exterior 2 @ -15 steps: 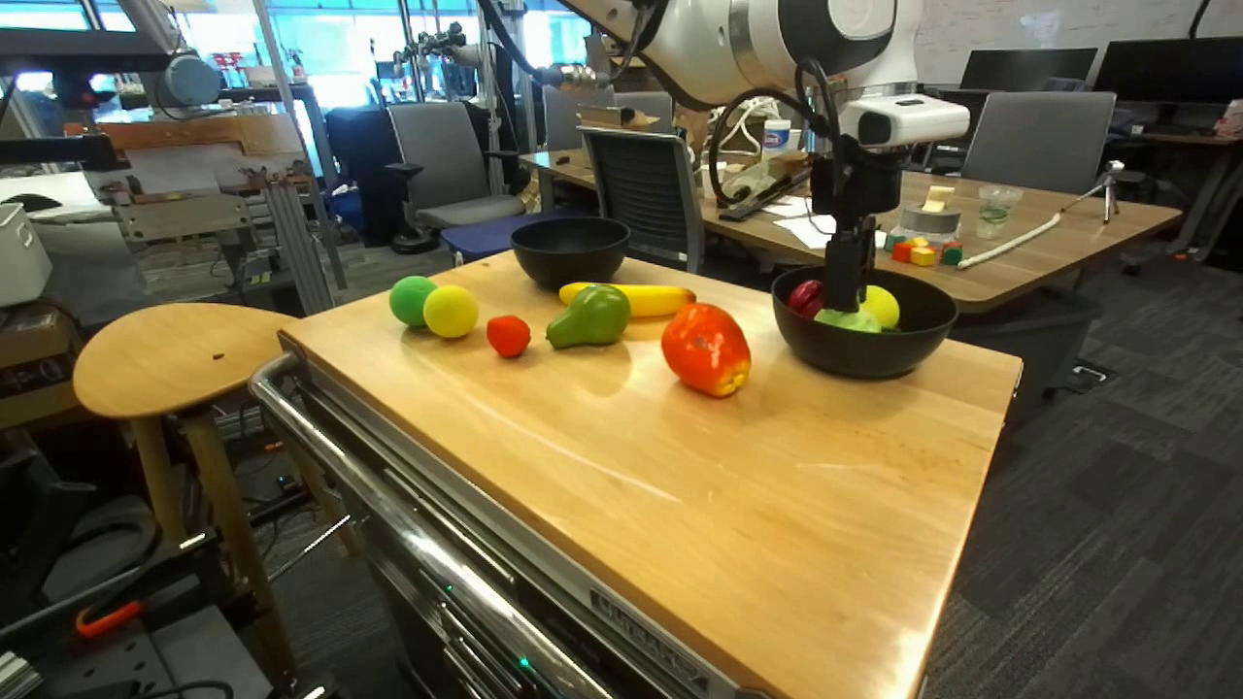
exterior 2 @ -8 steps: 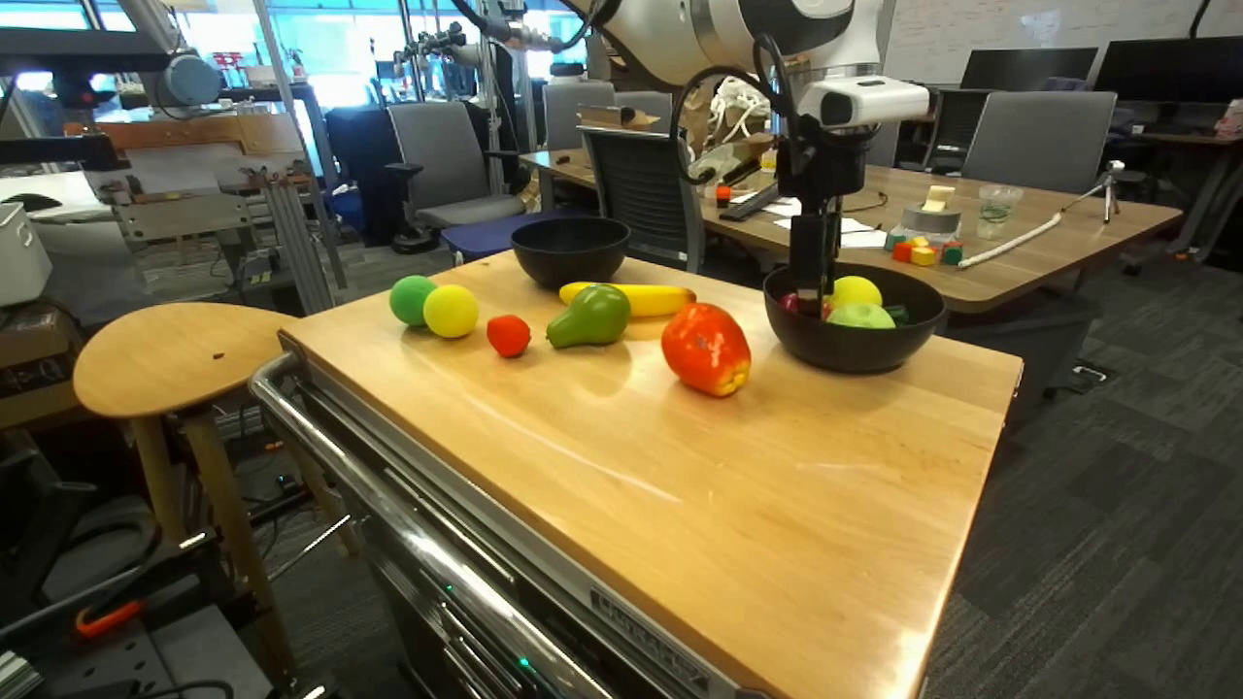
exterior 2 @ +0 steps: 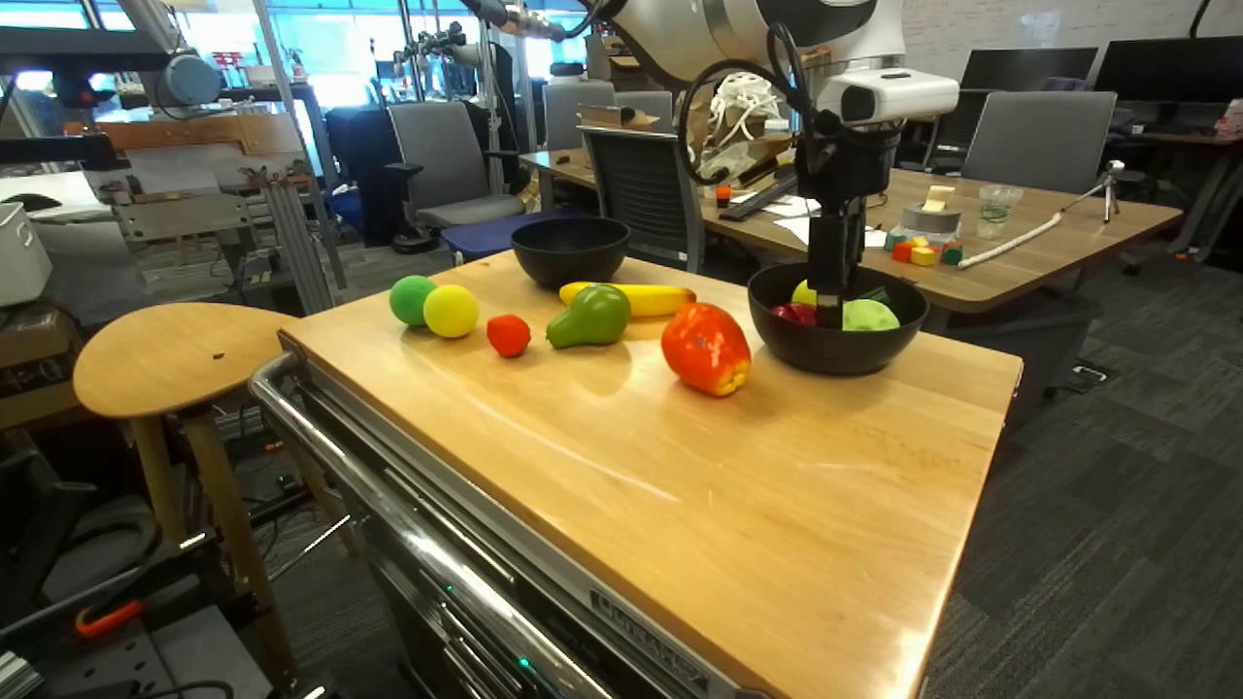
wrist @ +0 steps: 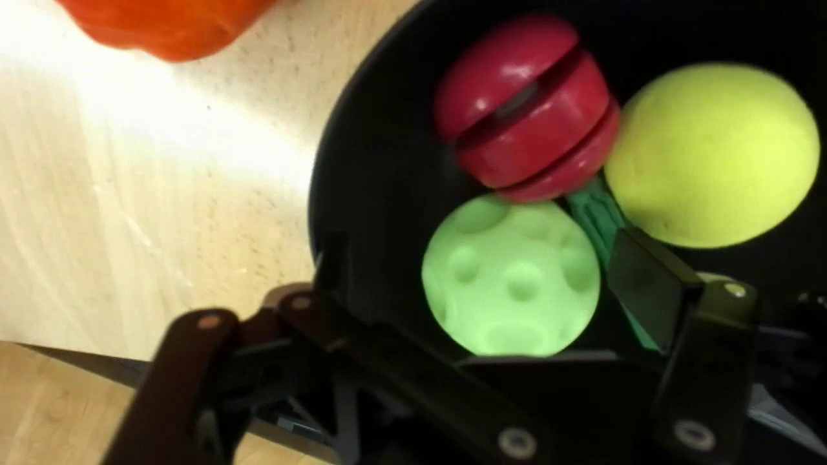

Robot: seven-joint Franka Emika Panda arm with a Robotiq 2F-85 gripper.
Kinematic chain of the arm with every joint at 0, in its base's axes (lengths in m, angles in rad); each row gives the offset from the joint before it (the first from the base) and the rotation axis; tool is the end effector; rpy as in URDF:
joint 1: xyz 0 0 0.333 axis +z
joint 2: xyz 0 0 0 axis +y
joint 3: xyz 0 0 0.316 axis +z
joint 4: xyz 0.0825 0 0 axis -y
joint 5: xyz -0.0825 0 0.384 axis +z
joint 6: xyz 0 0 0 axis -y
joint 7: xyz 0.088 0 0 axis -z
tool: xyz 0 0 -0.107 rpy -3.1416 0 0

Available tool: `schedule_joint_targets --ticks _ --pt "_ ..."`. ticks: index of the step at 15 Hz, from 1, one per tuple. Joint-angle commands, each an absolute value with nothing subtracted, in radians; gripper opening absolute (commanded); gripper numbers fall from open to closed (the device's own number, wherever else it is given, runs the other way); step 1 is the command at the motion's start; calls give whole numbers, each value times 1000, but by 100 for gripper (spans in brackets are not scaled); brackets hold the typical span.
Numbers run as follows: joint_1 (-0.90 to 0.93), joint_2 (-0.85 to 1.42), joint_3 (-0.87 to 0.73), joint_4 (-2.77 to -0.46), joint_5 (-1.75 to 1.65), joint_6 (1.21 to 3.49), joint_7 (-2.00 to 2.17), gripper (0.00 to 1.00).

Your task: Pick the fruits in the bowls and put them on the table

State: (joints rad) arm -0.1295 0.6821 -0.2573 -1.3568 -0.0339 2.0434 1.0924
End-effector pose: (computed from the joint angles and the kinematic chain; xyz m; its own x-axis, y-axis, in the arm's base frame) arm 0.6914 -0.2397 0.3323 0.1672 -0.9698 0.1773 -0.9850 -0.1567 0.0718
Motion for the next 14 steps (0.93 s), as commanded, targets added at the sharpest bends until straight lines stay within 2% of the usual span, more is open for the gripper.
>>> schedule_joint_targets --ticks 1,7,8,9,10,12,14 --pt "-139 667 -267 -1380 -31 2085 1123 99" --pt "-134 682 -274 -1397 -50 2161 1133 94" --pt "-133 690 -276 -1393 -52 2173 1135 79" --pt "-132 696 -276 -1393 -52 2194 1136 70" --pt "-131 695 -274 -1397 -49 2211 1132 67" --pt "-129 688 -271 -1409 -43 2238 1127 49" --pt "-128 667 -266 -1426 -37 2263 1119 36"
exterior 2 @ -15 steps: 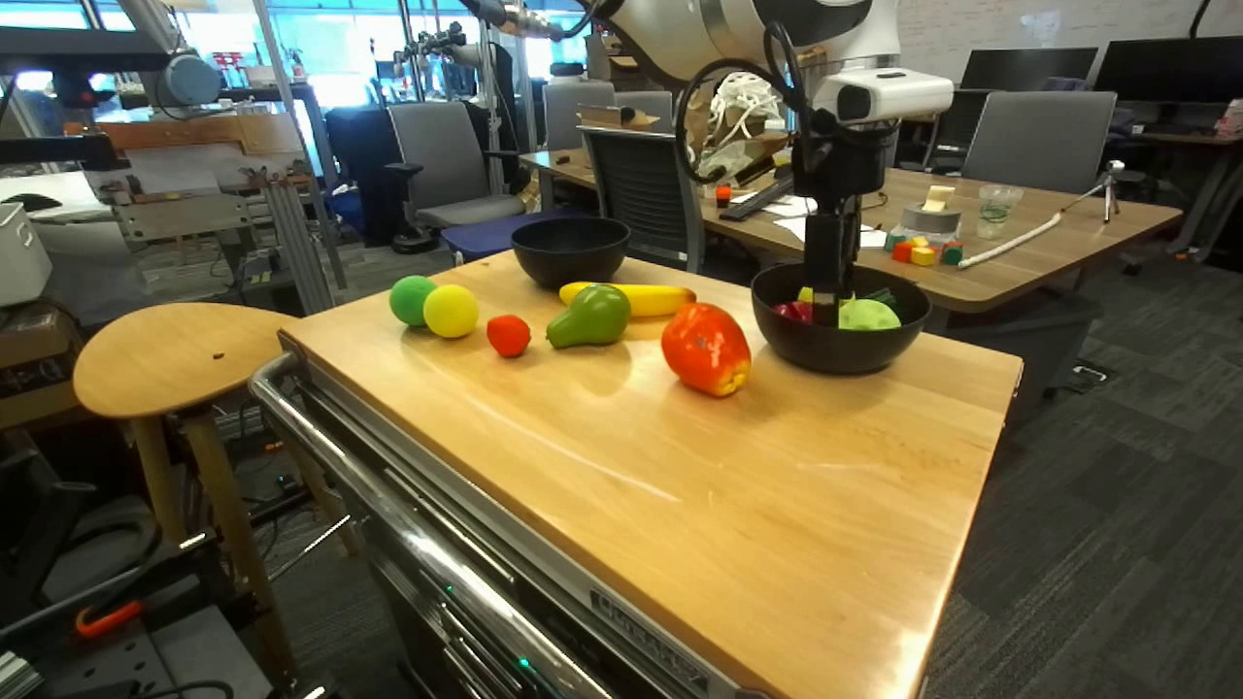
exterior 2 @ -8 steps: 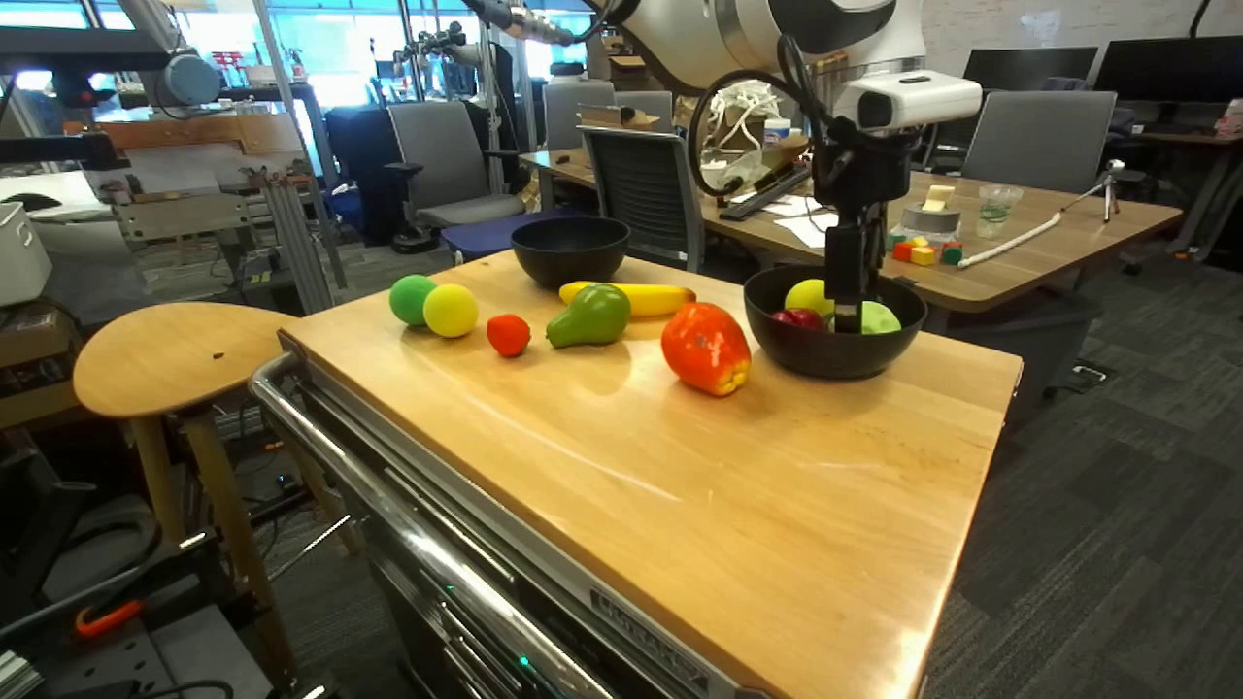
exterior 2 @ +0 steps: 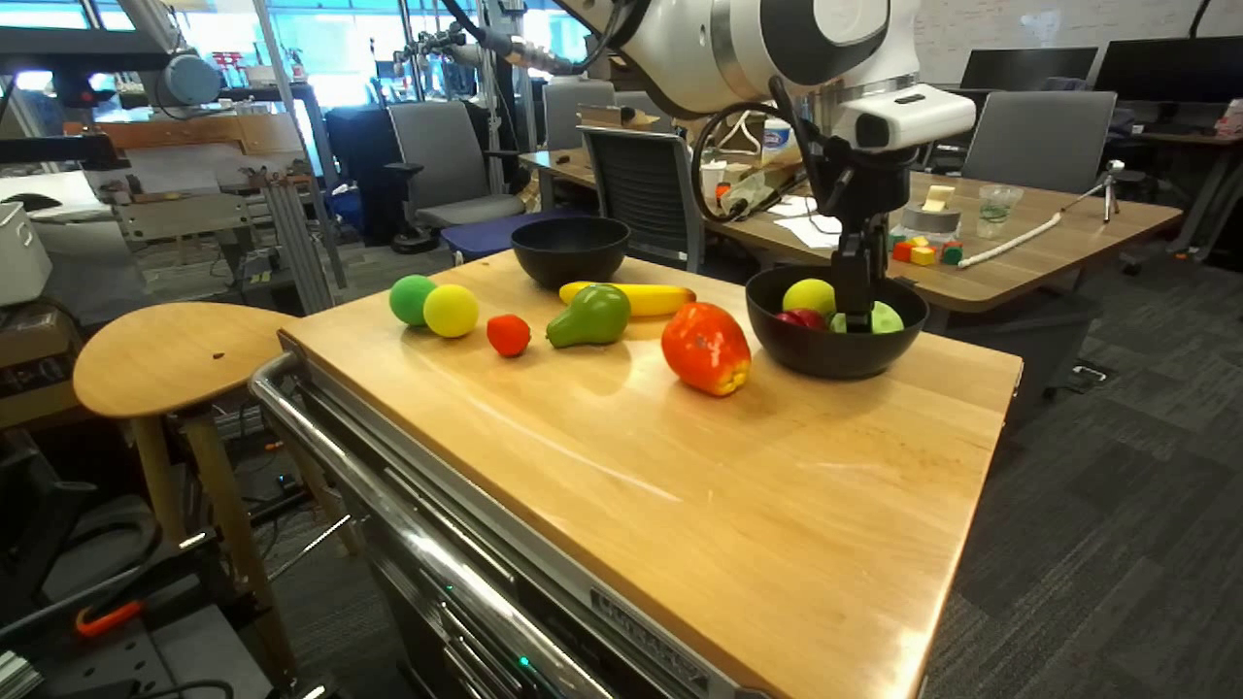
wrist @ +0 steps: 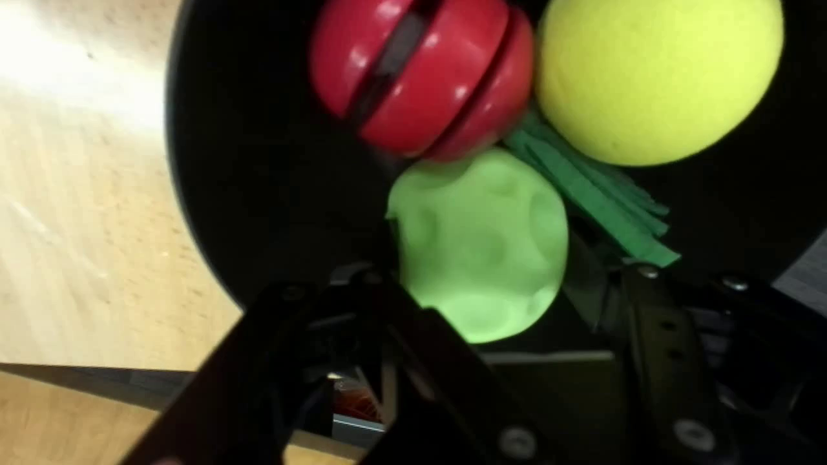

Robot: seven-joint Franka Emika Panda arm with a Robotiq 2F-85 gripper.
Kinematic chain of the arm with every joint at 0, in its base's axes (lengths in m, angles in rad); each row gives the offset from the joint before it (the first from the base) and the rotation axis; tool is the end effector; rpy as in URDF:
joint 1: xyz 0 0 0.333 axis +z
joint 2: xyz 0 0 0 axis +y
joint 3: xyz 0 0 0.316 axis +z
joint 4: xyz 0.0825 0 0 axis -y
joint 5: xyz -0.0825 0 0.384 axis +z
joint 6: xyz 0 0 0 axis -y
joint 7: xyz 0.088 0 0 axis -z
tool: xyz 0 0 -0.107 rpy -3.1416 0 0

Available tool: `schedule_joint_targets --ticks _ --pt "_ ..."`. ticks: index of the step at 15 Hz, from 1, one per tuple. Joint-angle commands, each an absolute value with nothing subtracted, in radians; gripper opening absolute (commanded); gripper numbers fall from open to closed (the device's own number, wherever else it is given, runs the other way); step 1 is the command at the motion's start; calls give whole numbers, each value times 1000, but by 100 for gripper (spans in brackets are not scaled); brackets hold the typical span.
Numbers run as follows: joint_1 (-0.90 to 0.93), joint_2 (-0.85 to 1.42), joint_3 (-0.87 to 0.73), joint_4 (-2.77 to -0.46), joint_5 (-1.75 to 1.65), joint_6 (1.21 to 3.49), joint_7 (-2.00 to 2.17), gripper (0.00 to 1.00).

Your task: Pick the fruits in the bowls and put them on the table

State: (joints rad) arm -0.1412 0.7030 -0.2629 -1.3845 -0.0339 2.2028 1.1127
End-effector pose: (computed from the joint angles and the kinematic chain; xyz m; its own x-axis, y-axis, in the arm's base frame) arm 0.6974 -0.2533 0.3198 0.1364 -0.9629 0.2329 -0.9889 -0.1464 -0.0263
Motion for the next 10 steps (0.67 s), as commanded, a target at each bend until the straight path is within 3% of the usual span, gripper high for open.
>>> schedule_joint_targets --ticks 1,4,8,10 --pt "-129 654 -261 -1437 -28 2274 1115 32" --pt "-135 578 -236 -1511 -1 2346 1071 26" --pt "-151 435 -208 -1644 33 2438 955 7" --pt "-170 368 -202 -1717 66 2465 874 5"
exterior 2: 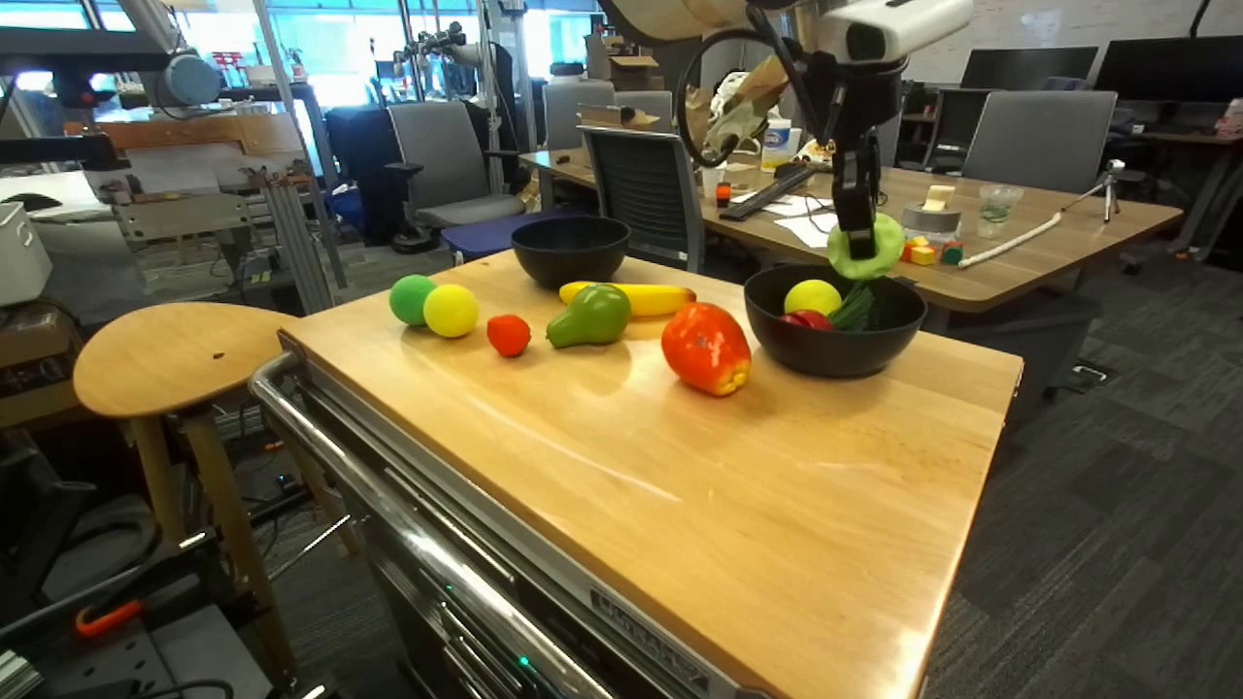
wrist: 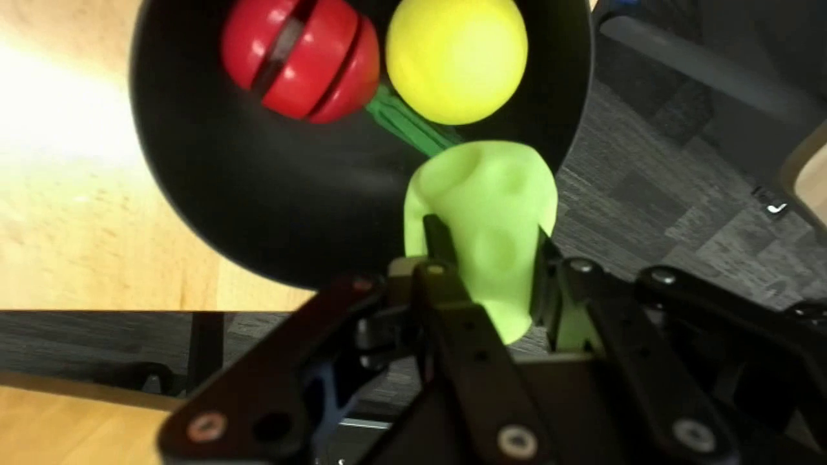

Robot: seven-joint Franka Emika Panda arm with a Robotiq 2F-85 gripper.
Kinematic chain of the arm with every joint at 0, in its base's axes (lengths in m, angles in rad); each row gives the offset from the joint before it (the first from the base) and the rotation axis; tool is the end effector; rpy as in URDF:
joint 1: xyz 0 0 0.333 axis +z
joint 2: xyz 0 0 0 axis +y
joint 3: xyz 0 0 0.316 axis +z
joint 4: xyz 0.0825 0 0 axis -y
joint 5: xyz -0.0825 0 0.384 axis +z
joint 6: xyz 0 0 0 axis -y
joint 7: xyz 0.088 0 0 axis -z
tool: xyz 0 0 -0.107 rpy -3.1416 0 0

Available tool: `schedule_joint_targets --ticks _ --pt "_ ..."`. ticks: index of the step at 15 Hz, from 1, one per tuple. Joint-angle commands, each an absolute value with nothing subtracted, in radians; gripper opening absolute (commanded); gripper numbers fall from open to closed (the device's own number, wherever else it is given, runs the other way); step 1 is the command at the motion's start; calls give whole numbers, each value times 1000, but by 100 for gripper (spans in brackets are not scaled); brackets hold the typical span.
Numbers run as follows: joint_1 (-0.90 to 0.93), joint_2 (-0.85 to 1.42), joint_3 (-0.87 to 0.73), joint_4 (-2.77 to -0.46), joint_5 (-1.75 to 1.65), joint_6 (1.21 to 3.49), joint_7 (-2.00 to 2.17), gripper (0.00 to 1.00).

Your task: Pick the fruits in the bowls and put them on the table

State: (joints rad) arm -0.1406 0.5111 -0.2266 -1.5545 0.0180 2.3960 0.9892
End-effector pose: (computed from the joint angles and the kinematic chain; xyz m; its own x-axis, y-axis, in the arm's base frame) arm 0.6822 -0.2334 0.3934 0.2092 -0.9421 0.2621 -0.9353 -0.2710 -0.2275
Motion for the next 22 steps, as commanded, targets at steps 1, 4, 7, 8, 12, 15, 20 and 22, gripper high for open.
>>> schedule_joint_targets --ticks 1,4,7,8,12,15,20,22 --pt "-187 335 -201 -1761 90 2475 822 4" --pt "-241 271 -217 -1864 175 2469 677 5" --pt "-300 243 -237 -1954 258 2458 523 6" --pt "-313 235 -247 -1982 273 2451 481 6" --pt "-342 231 -264 -2055 307 2451 348 6" --pt "-333 219 -267 -2090 298 2448 314 6" --pt "-305 182 -270 -2104 268 2437 316 62" --pt "-277 140 -282 -2094 190 2400 339 78"
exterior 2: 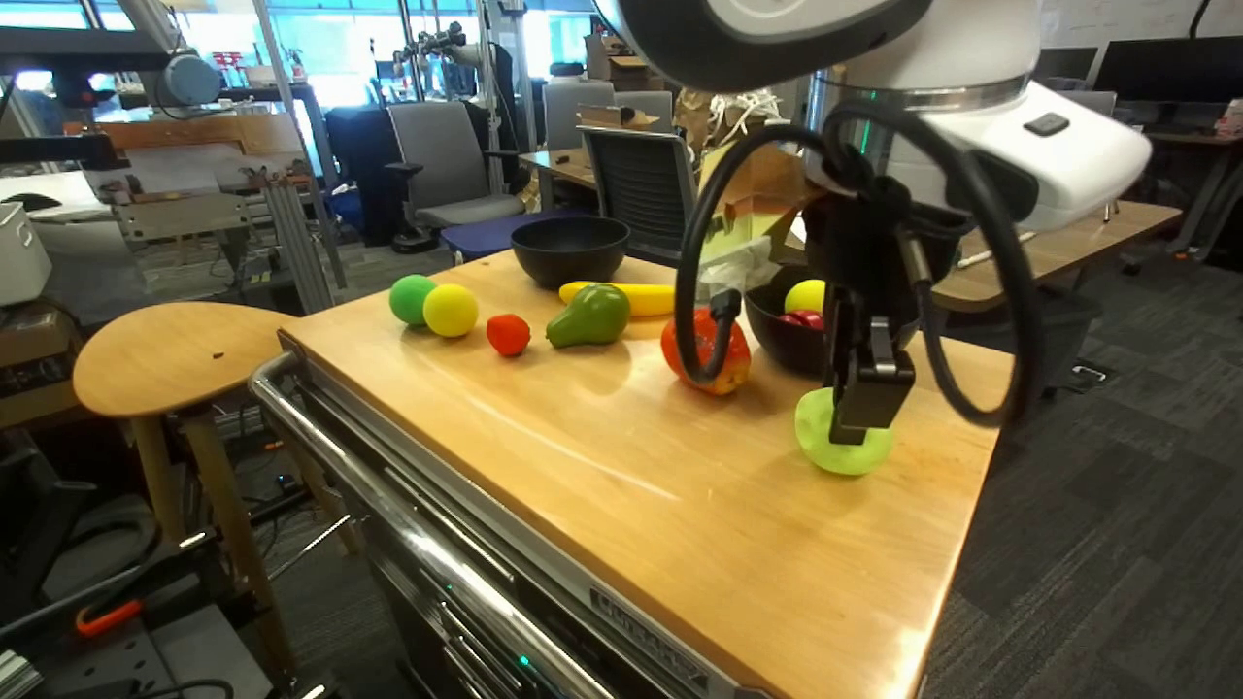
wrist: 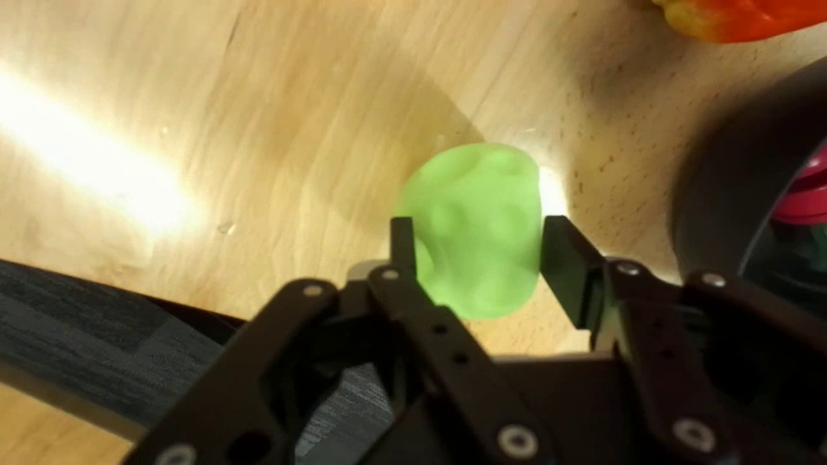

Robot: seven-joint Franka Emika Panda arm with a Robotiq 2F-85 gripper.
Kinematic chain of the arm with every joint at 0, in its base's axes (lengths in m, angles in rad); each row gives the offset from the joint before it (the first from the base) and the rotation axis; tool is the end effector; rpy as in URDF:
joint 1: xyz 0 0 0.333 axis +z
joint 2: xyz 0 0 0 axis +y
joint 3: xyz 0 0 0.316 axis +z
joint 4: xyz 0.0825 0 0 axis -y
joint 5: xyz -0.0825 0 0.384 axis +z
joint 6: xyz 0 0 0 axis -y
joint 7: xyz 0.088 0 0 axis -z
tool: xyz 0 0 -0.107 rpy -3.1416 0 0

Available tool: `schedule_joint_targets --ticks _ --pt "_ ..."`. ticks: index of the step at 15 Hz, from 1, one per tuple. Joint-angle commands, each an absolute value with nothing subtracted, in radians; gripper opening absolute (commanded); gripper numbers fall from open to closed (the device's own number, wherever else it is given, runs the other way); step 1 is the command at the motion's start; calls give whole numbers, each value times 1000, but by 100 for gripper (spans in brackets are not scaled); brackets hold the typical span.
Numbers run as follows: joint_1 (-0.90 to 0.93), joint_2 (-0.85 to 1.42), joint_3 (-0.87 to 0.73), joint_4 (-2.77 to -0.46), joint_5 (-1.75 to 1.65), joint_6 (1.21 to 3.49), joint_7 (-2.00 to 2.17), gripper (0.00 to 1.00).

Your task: Pick the fruits in the bowls and put them on the table

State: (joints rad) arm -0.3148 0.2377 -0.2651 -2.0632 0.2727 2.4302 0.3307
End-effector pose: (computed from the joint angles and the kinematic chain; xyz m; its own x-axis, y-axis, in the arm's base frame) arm 0.5022 -0.3226 0.3361 0.4520 -0.8888 0.0751 -0.8713 -0.4580 -0.1762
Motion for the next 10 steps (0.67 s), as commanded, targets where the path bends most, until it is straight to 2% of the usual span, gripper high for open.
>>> schedule_joint_targets --ticks 1,3,5,8,9,10 --pt "-263 118 -287 -2085 131 2383 346 85" --pt "-247 70 -273 -2054 57 2342 339 99" --pt "-240 57 -247 -1992 68 2310 255 100" --pt "-233 111 -218 -1863 200 2142 160 100" --pt "-235 69 -229 -1945 132 2223 222 100" --pt "-232 76 -222 -1918 160 2183 203 100"
